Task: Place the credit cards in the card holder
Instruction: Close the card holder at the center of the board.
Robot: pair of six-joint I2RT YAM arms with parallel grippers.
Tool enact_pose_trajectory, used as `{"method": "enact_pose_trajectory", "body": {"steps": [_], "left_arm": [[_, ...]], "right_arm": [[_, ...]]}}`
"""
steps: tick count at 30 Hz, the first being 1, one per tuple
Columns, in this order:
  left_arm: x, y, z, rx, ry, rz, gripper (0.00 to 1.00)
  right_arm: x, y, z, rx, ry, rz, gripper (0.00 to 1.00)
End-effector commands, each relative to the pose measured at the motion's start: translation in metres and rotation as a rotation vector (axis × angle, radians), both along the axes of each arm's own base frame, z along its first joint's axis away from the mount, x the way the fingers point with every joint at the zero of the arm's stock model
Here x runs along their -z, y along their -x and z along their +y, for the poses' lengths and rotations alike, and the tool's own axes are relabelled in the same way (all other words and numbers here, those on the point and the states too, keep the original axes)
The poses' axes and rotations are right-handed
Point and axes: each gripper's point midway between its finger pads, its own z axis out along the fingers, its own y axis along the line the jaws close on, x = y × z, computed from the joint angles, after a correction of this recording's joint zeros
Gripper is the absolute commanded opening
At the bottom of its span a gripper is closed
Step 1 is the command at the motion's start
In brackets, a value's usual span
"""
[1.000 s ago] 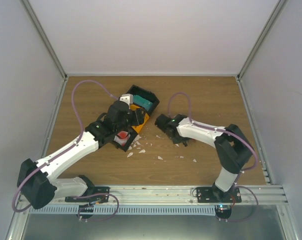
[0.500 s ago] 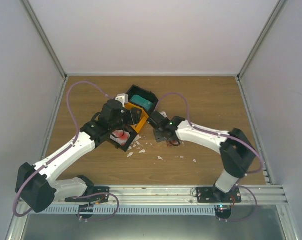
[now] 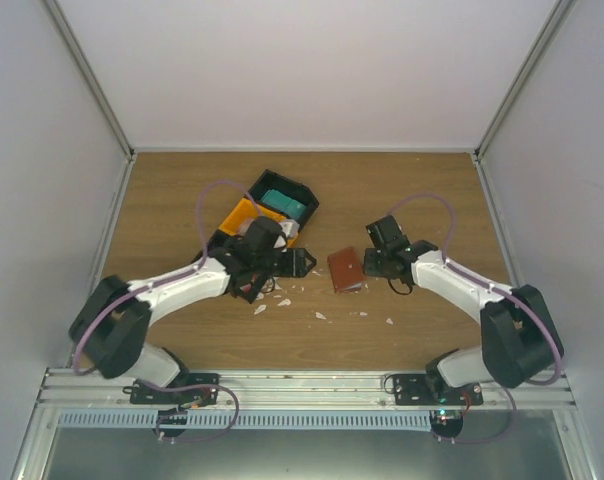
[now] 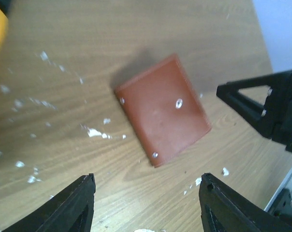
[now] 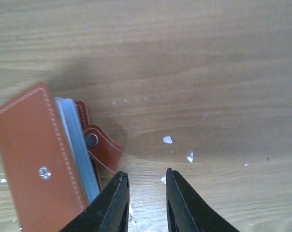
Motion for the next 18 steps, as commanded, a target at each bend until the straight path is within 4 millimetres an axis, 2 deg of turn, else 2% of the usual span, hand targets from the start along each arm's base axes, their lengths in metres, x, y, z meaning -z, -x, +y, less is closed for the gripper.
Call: {"method": "enact_pose_trajectory", "body": {"steps": [1, 8, 13, 18], "left_arm": [[0.015, 0.003, -0.035, 0.071, 0.018, 0.027, 0.6], [0.058, -0.004, -0.049, 0.102, -0.05, 0.066, 0.6], [0.07, -0.011, -0.052, 0.116, -0.091, 0.059, 0.6], [0.079, -0.019, -0.047, 0.107, -0.163, 0.038, 0.6]], "right_arm": [[0.017, -0.004, 0.008, -0.05, -0.025, 0.028, 0.22], [0.021, 0.006, 0.043, -0.19, -0.107, 0.054, 0.2], [0.029, 0.019, 0.065, -0.273, -0.161, 0.099, 0.2], [0.019, 0.023, 0.079, -0.332, -0.226, 0.069, 0.21]]}}
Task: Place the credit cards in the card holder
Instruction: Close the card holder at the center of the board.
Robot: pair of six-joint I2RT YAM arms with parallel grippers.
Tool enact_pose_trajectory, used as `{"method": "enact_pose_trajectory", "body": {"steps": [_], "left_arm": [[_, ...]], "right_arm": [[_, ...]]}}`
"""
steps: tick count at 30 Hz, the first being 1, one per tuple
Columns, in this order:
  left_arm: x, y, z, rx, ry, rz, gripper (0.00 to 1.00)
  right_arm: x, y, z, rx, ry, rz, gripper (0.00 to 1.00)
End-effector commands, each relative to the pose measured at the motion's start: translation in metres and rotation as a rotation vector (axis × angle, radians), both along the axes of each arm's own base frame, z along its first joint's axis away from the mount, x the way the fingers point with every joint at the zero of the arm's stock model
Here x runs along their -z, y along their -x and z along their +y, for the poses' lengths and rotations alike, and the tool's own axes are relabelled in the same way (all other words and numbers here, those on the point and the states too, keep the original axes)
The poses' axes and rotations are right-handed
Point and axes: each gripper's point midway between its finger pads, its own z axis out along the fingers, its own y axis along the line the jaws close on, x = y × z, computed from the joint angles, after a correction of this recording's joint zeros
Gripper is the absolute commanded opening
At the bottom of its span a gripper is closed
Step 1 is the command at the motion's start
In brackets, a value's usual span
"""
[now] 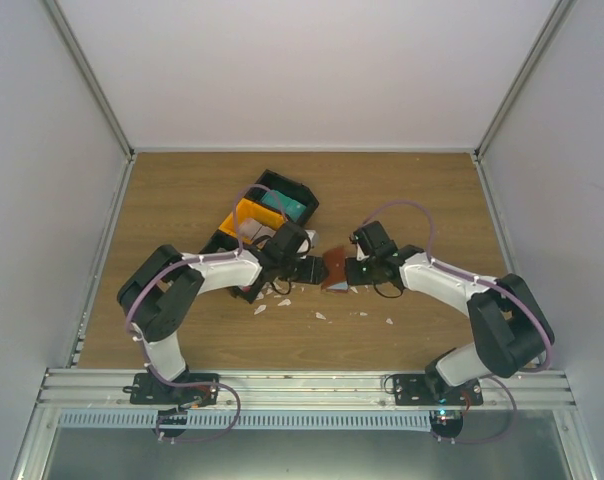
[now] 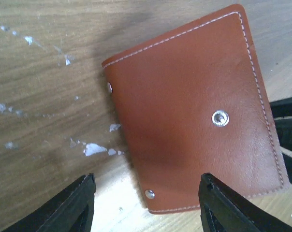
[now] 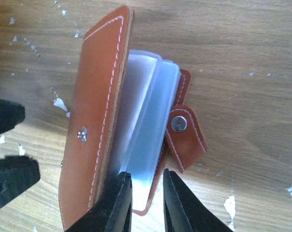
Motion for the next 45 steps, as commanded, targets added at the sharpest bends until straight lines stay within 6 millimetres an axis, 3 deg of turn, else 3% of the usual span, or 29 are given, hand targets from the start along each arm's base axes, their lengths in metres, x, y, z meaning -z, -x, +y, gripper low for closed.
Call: {"method": "enact_pose_trajectory", "body": {"steps": [1, 8, 10, 19, 30, 34, 39, 45], "left_arm": [[-0.003, -0.016, -0.004, 0.019, -0.035, -0.081, 0.6], [0.008, -0.015, -0.004, 0.052, -0.07, -0.061, 0.6], [0.011, -0.014, -0.006, 0.065, -0.065, -0.053, 0.59], [0.024, -0.016, -0.008, 0.066, -0.085, -0.037, 0.5], [0.056, -0.014, 0.016, -0.021, -0.199, 0.003, 0.43], [0.061, -0.01, 0.023, -0.027, -0.216, 0.008, 0.41], [0.047, -0.015, 0.018, -0.011, -0.201, -0.028, 0.43], [0.03, -0.025, 0.009, -0.024, -0.168, -0.059, 0.54]], "right_arm": [[-0.008, 0.001, 0.015, -0.064, -0.061, -0.033, 0.22], [0.012, -0.01, -0.013, -0.042, 0.135, -0.056, 0.37], [0.014, -0.012, -0.012, -0.061, 0.146, -0.06, 0.39], [0.03, -0.025, -0.012, -0.07, 0.204, -0.051, 0.41], [0.023, -0.051, -0.04, 0.206, 0.254, -0.172, 0.4], [0.023, -0.052, -0.055, 0.301, 0.266, -0.131, 0.4], [0.003, -0.054, -0.039, 0.252, 0.124, -0.132, 0.41], [-0.026, -0.059, -0.005, 0.077, -0.061, -0.147, 0.5]]}}
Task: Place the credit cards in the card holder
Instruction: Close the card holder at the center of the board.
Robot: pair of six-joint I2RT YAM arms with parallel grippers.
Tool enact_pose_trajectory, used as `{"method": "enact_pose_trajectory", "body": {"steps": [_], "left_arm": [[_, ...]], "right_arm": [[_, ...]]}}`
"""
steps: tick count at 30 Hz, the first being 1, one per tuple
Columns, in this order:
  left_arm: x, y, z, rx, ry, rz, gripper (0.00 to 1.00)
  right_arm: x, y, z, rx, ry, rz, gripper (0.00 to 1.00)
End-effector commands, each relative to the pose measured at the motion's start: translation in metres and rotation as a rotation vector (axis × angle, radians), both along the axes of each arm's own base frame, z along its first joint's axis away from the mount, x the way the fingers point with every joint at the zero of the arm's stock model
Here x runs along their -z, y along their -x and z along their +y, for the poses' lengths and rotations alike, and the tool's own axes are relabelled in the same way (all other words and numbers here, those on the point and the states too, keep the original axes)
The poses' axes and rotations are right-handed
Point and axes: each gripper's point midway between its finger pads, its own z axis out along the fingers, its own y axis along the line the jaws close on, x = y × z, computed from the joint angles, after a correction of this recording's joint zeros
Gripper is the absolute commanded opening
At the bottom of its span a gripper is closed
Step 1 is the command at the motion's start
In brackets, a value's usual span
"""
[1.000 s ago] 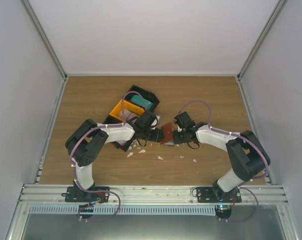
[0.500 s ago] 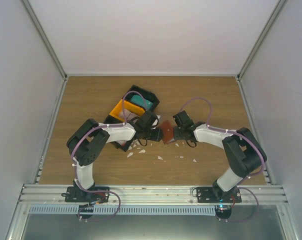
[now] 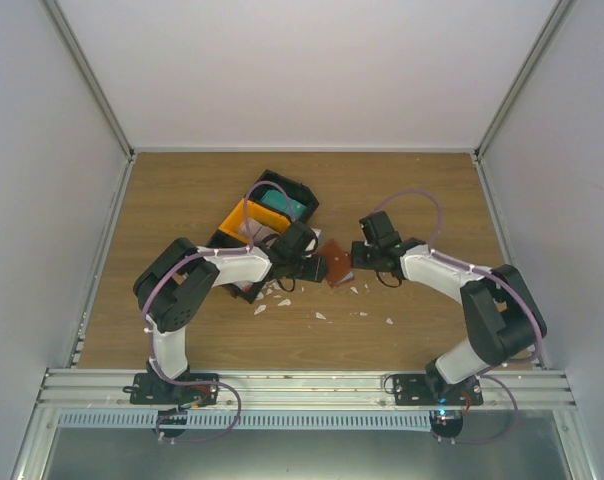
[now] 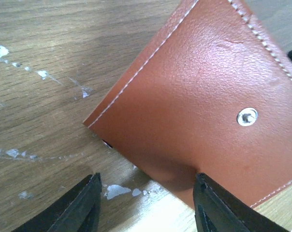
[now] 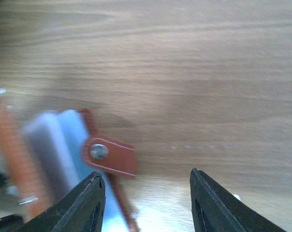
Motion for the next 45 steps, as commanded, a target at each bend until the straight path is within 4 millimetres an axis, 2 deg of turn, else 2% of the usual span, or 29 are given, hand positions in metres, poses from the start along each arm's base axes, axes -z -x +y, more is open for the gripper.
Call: {"method": "enact_pose_trajectory", "body": {"steps": [1, 6, 10, 13, 15, 20, 29, 31, 34, 39, 45], "left_arm": [[0.005, -0.004, 0.01, -0.034, -0.064, 0.001, 0.56], [-0.004, -0.017, 0.01, -0.048, -0.086, -0.041, 0.57], [-0.002, -0.019, 0.011, -0.036, -0.103, -0.049, 0.54], [0.002, -0.019, 0.011, -0.03, -0.116, -0.041, 0.55], [0.006, -0.018, 0.011, -0.026, -0.127, -0.03, 0.56], [0.013, -0.019, 0.011, -0.023, -0.15, -0.006, 0.58], [0.019, -0.021, 0.009, -0.015, -0.169, 0.006, 0.56], [0.019, -0.021, 0.01, -0.012, -0.173, 0.004, 0.55], [0.019, -0.018, 0.008, 0.005, -0.169, 0.004, 0.53], [0.019, -0.015, 0.011, 0.008, -0.171, 0.008, 0.5], [0.001, -0.006, 0.008, 0.024, -0.111, 0.01, 0.53]], "right_arm": [[-0.029, -0.01, 0.031, -0.143, -0.131, -0.04, 0.51], [-0.011, -0.017, 0.027, -0.15, -0.086, 0.006, 0.5], [-0.01, -0.037, 0.023, -0.113, -0.057, -0.009, 0.44], [0.003, -0.047, 0.026, -0.118, -0.027, 0.025, 0.44], [0.013, -0.047, 0.03, -0.14, -0.024, 0.052, 0.44], [0.025, -0.028, 0.037, -0.2, -0.008, 0.095, 0.46], [0.035, 0.024, 0.029, -0.247, 0.061, 0.17, 0.48], [0.035, 0.029, 0.022, -0.218, 0.092, 0.171, 0.46], [0.031, 0.035, 0.022, -0.206, 0.077, 0.163, 0.44], [0.022, 0.036, 0.033, -0.201, -0.003, 0.143, 0.44], [0.013, 0.045, 0.054, -0.328, -0.046, 0.121, 0.46]]}}
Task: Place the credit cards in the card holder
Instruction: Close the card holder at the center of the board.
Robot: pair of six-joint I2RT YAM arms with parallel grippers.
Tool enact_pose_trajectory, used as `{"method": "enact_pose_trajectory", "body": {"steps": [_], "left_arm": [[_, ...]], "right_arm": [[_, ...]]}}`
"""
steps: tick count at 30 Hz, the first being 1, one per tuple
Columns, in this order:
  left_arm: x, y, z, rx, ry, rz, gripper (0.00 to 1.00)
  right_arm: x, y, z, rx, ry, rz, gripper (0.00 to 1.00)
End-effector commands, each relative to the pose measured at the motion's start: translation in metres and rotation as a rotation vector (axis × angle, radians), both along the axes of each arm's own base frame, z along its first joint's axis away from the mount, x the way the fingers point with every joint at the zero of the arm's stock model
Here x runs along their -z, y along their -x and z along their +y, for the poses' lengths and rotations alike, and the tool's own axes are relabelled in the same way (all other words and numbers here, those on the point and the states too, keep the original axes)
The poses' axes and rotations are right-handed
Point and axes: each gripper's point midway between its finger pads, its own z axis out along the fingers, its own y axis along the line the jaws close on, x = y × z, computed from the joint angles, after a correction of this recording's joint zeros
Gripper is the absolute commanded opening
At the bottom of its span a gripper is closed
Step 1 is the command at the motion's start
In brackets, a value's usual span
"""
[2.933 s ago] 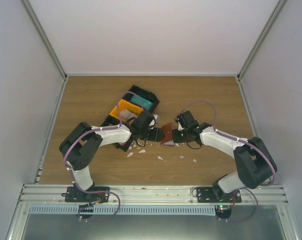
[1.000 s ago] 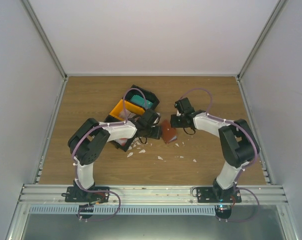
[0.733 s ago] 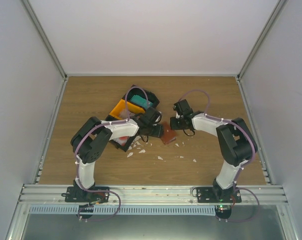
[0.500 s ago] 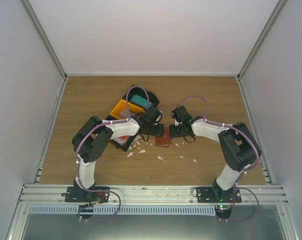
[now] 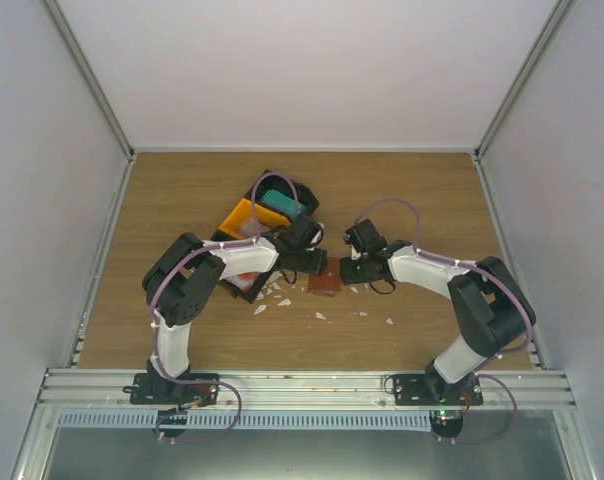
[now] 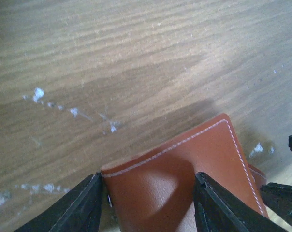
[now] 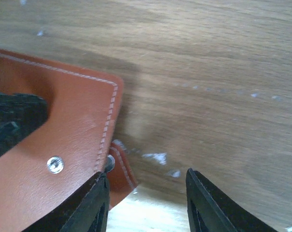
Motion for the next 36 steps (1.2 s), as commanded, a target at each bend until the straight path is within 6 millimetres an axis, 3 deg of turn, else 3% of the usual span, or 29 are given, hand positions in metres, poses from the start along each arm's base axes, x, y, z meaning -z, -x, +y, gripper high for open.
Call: {"method": "enact_pose_trajectory", "body": {"steps": [1, 5, 13, 18, 27, 36], "left_arm": [[-0.003, 0.017, 0.007, 0.023, 0.013, 0.044, 0.54], [-0.002, 0.025, 0.011, 0.012, 0.017, 0.066, 0.53], [0.014, 0.04, 0.024, -0.007, -0.004, 0.115, 0.43], [0.024, 0.041, 0.036, -0.035, -0.062, 0.116, 0.39], [0.046, 0.044, 0.056, -0.054, -0.175, 0.126, 0.31], [0.06, 0.048, 0.066, -0.054, -0.22, 0.132, 0.24]], "right_arm": [[-0.008, 0.013, 0.022, -0.126, -0.054, -0.017, 0.46], [0.0, 0.021, 0.026, -0.18, -0.032, 0.0, 0.46], [0.015, 0.021, 0.029, -0.217, 0.038, 0.008, 0.44], [0.024, 0.018, 0.013, -0.157, 0.139, 0.005, 0.37], [0.012, 0.014, 0.004, -0.095, 0.158, -0.037, 0.28], [-0.004, 0.016, 0.018, -0.143, 0.074, -0.062, 0.28]]}}
